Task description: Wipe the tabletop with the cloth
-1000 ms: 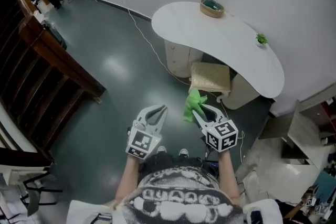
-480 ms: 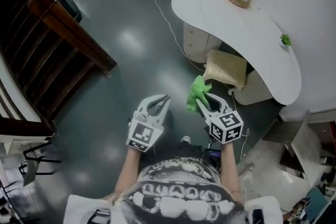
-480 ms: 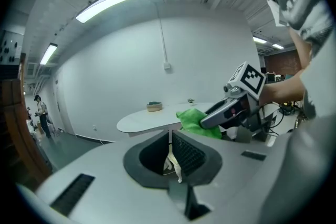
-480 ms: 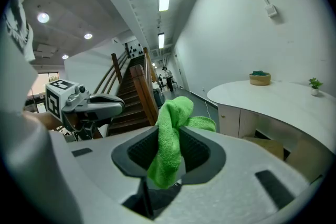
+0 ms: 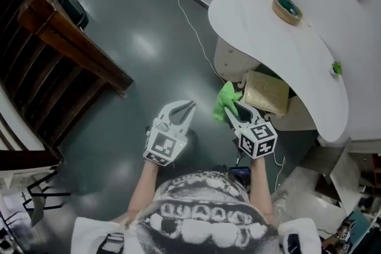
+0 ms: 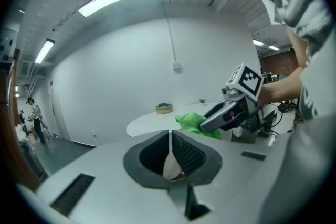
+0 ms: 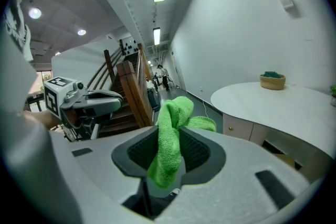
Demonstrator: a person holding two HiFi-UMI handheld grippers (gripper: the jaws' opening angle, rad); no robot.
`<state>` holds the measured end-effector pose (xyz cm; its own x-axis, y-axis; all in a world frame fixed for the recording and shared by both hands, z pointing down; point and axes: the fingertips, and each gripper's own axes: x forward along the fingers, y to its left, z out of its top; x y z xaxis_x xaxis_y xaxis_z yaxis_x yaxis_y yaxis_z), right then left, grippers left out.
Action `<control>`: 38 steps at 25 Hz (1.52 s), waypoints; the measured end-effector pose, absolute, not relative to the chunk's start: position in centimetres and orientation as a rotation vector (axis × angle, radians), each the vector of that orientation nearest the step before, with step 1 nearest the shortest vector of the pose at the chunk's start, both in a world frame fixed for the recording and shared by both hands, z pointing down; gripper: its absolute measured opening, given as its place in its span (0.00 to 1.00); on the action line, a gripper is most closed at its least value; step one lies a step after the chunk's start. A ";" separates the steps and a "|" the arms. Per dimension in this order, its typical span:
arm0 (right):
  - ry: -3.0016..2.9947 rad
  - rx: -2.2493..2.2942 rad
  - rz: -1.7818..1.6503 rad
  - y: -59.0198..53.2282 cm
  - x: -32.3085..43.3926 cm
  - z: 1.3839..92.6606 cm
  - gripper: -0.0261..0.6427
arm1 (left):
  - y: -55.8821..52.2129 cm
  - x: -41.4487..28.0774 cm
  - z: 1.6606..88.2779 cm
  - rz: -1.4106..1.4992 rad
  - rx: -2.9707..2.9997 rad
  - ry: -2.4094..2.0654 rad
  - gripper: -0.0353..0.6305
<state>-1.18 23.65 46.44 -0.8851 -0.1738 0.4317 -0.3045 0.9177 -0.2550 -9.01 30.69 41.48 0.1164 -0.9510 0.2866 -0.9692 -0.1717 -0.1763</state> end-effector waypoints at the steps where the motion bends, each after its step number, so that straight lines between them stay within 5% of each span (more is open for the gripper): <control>1: -2.673 0.355 0.449 22.9 -3.2 46.2 0.22 | 30.0 -10.9 41.0 0.529 2.325 -1.978 0.08; 8: -2.700 0.416 0.459 19.2 -14.9 45.1 0.22 | 26.3 -22.3 39.8 0.626 2.408 -1.921 0.08; 14: -2.671 0.446 0.460 17.1 -17.7 45.3 0.22 | 23.9 -26.9 40.8 0.544 2.362 -1.941 0.08; 38: -2.677 0.713 0.587 -14.4 -17.6 48.1 0.22 | -6.0 -28.0 42.4 0.670 2.519 -1.745 0.08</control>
<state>-17.57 -14.38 48.14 -0.8284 -0.4016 0.3904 -0.5281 0.7922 -0.3057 -27.98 -6.02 42.39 0.2895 -0.8926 0.3457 -0.8947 -0.3806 -0.2337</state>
